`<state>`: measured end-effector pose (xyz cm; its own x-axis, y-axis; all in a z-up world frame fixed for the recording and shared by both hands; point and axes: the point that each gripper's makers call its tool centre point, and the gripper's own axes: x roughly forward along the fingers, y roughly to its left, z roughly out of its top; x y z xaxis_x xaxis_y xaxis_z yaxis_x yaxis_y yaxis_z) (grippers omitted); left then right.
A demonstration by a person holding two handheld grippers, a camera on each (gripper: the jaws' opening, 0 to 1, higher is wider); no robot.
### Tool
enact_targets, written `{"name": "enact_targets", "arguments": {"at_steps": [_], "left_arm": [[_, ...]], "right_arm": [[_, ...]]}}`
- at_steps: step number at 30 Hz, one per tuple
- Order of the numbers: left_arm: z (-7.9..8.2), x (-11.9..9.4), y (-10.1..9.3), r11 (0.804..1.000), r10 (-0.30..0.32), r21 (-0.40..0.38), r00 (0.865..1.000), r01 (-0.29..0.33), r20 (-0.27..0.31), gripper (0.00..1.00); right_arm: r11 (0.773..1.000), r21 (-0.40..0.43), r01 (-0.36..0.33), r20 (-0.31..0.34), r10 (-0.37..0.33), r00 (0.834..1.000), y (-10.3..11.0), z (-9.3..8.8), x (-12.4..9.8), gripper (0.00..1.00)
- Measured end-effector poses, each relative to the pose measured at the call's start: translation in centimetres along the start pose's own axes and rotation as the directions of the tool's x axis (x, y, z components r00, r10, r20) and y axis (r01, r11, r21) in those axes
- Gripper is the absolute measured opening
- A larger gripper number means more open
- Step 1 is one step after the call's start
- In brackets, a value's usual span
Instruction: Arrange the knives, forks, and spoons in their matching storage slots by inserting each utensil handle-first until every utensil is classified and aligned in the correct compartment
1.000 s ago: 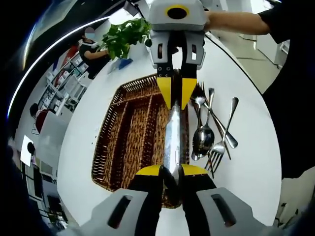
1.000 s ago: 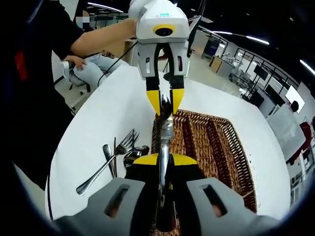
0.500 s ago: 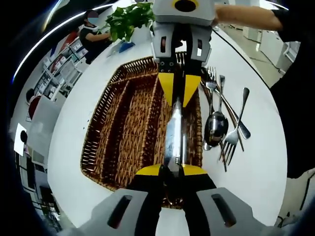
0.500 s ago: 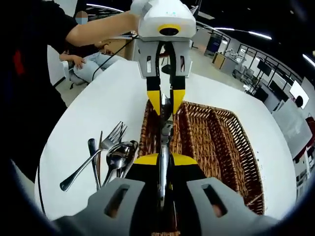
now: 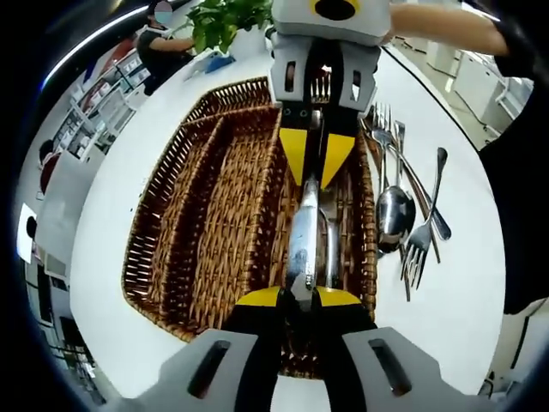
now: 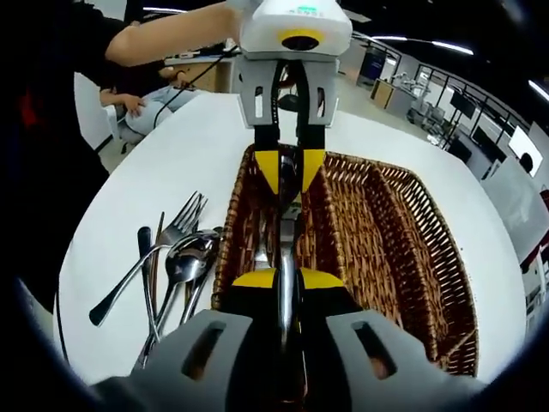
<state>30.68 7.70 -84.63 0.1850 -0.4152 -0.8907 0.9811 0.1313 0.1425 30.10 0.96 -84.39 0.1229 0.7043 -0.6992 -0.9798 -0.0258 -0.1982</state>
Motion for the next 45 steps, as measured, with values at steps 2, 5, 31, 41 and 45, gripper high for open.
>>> {"name": "enact_targets", "arguments": {"at_steps": [2, 5, 31, 41, 45], "left_arm": [[-0.1, 0.2, 0.1, 1.0, -0.003, -0.003, 1.0, 0.003, -0.005, 0.12], [-0.1, 0.5, 0.1, 1.0, -0.008, -0.006, 1.0, 0.008, -0.008, 0.12], [-1.8, 1.3, 0.0, 0.999, -0.049, -0.018, 0.996, 0.047, -0.073, 0.17], [-0.9, -0.4, 1.4, 0.999, 0.025, -0.033, 0.999, -0.026, -0.036, 0.19], [-0.2, -1.3, 1.7, 0.995, 0.074, -0.06, 0.997, -0.074, -0.001, 0.2]], "right_arm": [[1.0, -0.003, 0.002, -0.011, -0.002, 1.0, -0.1, -0.3, 0.2, 0.07], [1.0, 0.011, 0.004, -0.026, -0.004, 1.0, -0.2, -0.7, 0.4, 0.07], [0.994, 0.103, 0.028, 0.015, -0.03, 0.999, -0.4, 0.2, 0.1, 0.06], [0.963, 0.241, 0.119, 0.105, -0.147, 0.984, -1.8, 2.1, -2.2, 0.14], [0.941, 0.302, 0.155, 0.133, -0.202, 0.97, -1.9, 2.7, -3.2, 0.19]]}}
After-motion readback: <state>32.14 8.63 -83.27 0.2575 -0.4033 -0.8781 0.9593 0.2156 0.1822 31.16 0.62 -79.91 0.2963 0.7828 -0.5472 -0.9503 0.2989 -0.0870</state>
